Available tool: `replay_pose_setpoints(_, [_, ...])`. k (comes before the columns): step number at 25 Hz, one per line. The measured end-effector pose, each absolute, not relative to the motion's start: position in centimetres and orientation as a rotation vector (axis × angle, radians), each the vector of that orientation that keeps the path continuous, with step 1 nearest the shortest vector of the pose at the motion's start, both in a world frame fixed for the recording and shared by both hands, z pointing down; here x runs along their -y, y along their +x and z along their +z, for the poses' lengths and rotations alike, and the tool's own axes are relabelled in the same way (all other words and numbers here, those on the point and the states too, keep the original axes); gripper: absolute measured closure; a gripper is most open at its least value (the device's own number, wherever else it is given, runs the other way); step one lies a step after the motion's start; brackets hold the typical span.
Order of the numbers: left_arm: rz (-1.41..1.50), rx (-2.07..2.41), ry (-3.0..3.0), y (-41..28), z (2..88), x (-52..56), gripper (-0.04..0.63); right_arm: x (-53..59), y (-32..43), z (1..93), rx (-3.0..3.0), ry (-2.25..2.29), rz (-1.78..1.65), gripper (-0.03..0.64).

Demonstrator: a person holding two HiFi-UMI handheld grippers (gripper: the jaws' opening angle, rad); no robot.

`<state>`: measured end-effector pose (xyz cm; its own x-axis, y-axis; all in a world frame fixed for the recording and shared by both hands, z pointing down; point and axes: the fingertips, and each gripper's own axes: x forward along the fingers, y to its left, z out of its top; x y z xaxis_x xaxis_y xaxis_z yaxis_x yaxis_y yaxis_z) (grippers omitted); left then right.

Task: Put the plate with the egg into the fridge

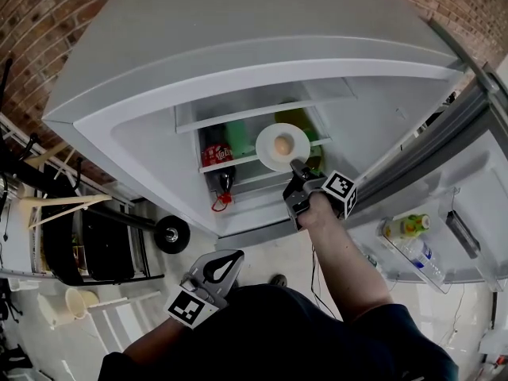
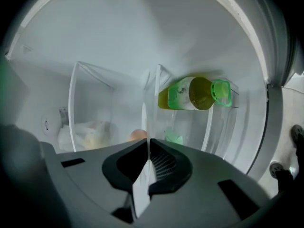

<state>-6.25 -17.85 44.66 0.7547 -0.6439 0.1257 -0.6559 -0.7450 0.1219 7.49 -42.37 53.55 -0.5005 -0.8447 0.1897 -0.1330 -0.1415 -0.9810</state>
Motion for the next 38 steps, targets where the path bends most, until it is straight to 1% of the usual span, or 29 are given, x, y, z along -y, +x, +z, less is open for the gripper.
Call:
replay_pose_setpoints(12, [0.112,1.058,2.775,-7.0,44.7,18.1,0.597,45.0,7.0,53.6,-1.534,-1.125,-1.69,0.595])
replay_pose_setpoints(30, [0.089,1.064,2.761,-7.4,44.6,17.6,0.597,46.2,6.2,53.8,-1.536,-1.137,-1.676,0.594])
replay_pose_setpoints(32, [0.089,1.064,2.762,-7.6,44.5,17.5,0.597,46.1,6.2,53.5,-1.537,-1.123,-1.661,0.577])
replay_pose_setpoints(33, [0.089,1.065,2.762,-7.7,44.5,17.4,0.597,46.2,6.2,53.3,-1.536,-1.109,-1.652,0.541])
replay_pose_setpoints(35, [0.088,1.067,2.762,-7.9,44.4,17.3,0.597,46.2,6.2,52.8,-1.537,-1.071,-1.632,0.495])
replay_pose_setpoints(38, [0.089,1.07,2.761,-8.1,44.4,17.1,0.597,46.1,6.3,52.4,-1.546,-1.037,-1.608,0.445])
